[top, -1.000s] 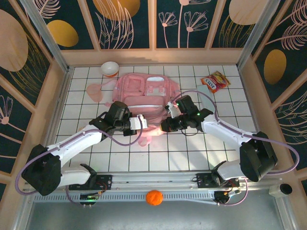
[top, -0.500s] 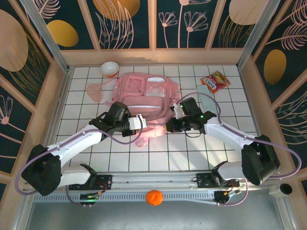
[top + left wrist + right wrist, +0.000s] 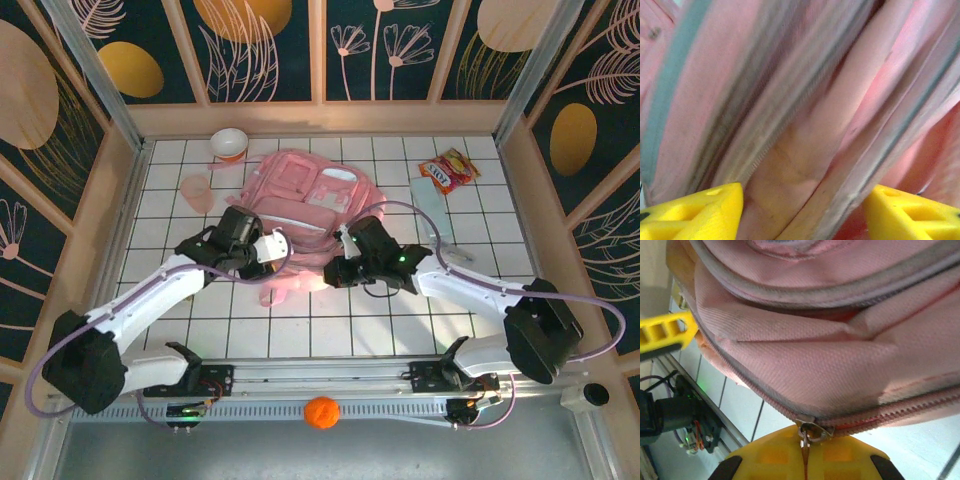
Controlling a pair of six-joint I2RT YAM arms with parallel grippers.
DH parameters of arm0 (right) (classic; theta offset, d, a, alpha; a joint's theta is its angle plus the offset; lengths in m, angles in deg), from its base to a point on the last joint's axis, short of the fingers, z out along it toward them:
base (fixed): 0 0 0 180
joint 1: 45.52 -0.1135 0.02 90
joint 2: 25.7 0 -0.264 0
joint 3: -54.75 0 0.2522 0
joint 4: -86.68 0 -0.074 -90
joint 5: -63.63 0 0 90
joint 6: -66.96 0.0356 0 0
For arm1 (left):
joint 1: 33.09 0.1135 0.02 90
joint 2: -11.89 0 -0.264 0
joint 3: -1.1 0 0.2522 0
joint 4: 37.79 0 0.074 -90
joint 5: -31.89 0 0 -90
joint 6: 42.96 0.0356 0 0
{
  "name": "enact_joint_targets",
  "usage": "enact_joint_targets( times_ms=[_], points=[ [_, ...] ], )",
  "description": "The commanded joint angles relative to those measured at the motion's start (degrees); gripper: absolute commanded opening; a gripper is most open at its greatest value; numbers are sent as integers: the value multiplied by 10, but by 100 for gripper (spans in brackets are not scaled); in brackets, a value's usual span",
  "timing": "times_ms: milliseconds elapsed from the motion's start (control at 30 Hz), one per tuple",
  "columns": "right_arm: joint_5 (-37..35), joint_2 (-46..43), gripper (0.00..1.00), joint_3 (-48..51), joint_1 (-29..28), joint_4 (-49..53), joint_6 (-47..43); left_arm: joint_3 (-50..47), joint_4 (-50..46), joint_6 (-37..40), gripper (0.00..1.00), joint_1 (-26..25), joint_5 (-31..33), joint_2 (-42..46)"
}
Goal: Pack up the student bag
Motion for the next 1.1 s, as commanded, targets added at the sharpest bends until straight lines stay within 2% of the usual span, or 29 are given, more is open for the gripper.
enact_joint_targets(
  times_ms=[0, 67, 200, 300, 467, 567, 633, 700, 800, 900, 1067],
  points=[
    [16, 11, 0, -7, -14, -52, 14, 6, 45, -21, 68, -25, -138, 44],
    [21, 20, 0, -16, -17, -52, 10, -18, 101, -38, 68, -43, -159, 49],
    [31, 31, 0, -23, -26, -71, 14, -44, 185, -83, 66, -59, -157, 23],
    [33, 33, 0, -26, -27, -74, 13, -36, 176, -75, 64, -64, -158, -8],
    [33, 28, 0, -30, -26, -62, 2, -23, 103, -3, 67, -67, -154, -53],
    [34, 26, 0, -30, -26, -66, 2, -24, 89, 23, 65, -67, -156, -69],
    [34, 25, 0, -30, -26, -71, 2, -26, 93, 26, 52, -67, -157, -79],
    [30, 23, 0, -30, -25, -69, 2, -29, 98, 26, 30, -67, -150, -88],
    [22, 5, 0, -17, -7, -48, -7, -38, 98, 36, 9, -67, -117, -87],
    [38, -19, 0, 12, 38, -33, -19, -56, 94, 55, 3, -67, -94, -75],
    [58, -51, 0, 40, 128, 5, -73, -70, 95, 48, 0, -67, -71, -49]
  ],
)
